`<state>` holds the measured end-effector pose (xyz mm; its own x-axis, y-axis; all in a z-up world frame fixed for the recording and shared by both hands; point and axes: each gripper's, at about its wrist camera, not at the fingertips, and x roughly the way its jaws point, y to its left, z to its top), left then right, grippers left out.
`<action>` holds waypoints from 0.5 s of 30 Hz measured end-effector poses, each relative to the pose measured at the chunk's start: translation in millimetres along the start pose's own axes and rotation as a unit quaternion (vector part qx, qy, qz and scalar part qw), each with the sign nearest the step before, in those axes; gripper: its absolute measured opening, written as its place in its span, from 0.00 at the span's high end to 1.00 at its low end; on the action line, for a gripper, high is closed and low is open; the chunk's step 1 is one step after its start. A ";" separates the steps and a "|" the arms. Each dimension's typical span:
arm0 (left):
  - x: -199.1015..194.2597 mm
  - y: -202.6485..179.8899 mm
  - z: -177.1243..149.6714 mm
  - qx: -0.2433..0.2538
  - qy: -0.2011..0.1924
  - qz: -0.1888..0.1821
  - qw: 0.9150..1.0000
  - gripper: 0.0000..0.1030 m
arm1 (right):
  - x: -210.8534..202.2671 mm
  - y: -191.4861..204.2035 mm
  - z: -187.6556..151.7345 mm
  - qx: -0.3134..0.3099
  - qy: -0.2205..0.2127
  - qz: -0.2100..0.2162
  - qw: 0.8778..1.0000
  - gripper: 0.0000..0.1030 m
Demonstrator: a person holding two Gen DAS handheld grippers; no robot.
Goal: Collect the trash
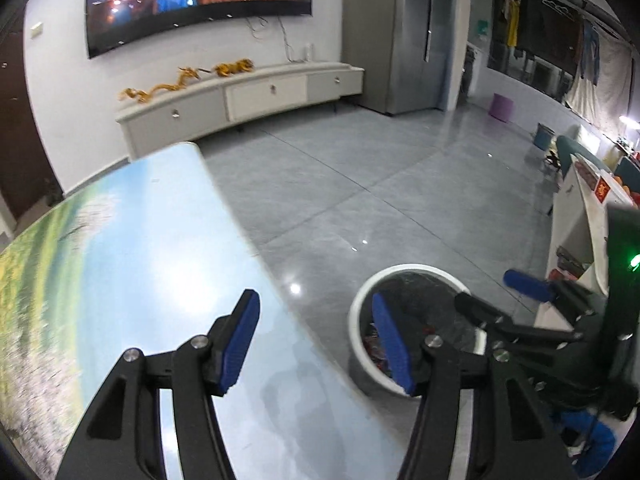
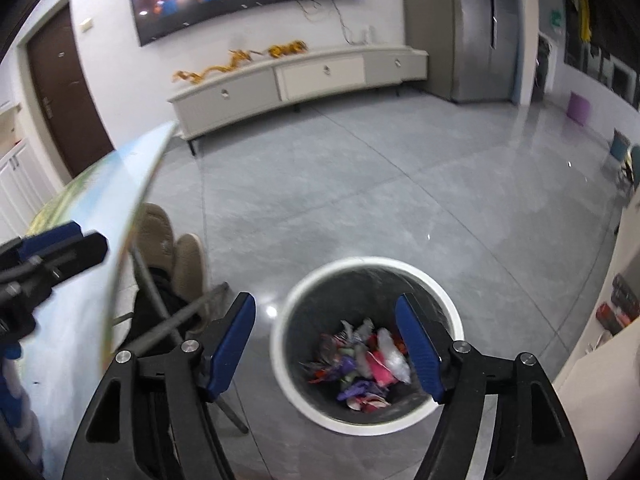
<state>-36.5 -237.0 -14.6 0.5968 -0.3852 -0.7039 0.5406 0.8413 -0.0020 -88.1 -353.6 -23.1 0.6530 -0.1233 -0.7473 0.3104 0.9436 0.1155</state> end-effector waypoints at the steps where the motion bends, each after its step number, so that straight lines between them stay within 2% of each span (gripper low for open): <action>1: -4.6 3.2 -2.5 -0.001 -0.003 0.005 1.000 0.45 | -6.7 7.5 2.0 -0.005 -0.008 0.003 1.000 0.26; 2: -10.1 7.3 -5.1 -0.002 -0.008 0.010 1.000 0.45 | -13.6 15.3 3.3 -0.010 -0.017 0.006 1.000 0.23; 8: -46.9 36.0 -22.1 -0.009 -0.045 0.059 0.997 0.45 | -45.8 55.4 3.6 -0.037 -0.053 0.016 0.998 0.20; 12: -66.7 49.5 -32.2 -0.022 -0.061 0.078 0.995 0.45 | -64.6 76.4 0.3 -0.055 -0.071 0.022 0.996 0.12; 15: -84.0 58.4 -37.5 -0.027 -0.076 0.094 0.992 0.45 | -76.9 88.4 -3.4 -0.063 -0.085 0.023 0.994 0.10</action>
<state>-77.3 -141.3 17.8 0.7690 -0.2691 -0.5799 0.3815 0.9210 0.0785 -113.2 -259.7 42.4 0.7754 -0.1197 -0.6200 0.1956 0.9791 0.0555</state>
